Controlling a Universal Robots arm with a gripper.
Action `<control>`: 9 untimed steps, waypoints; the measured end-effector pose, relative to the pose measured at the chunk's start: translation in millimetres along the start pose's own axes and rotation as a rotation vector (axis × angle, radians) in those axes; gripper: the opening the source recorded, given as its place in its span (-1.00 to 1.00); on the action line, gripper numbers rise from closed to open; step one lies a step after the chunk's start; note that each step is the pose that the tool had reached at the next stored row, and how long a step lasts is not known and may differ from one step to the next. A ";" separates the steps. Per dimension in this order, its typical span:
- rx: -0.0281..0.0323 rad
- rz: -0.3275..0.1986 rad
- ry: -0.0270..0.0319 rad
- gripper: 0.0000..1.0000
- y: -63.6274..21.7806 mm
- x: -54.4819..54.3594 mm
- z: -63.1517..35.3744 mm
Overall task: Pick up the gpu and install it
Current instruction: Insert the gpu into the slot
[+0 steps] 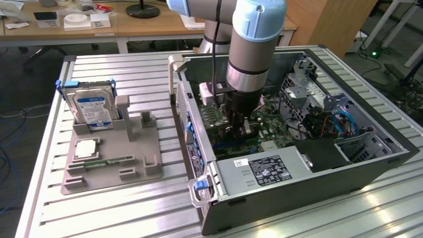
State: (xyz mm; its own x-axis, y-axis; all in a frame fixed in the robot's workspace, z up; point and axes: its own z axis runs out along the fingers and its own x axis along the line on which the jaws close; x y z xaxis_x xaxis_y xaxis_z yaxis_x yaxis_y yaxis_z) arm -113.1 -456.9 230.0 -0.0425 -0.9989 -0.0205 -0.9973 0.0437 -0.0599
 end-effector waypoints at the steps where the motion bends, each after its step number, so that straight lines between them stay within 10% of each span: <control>1: 0.0000 0.000 0.0000 -0.44 0.0 0.0 0.0; 9: -0.0002 0.000 0.0001 -0.44 0.0 1.3 0.1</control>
State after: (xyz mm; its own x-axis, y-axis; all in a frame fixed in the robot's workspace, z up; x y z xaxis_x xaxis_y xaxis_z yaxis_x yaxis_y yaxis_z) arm -113.1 -458.3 229.8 -0.0426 -0.9989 -0.0204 -0.9973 0.0438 -0.0597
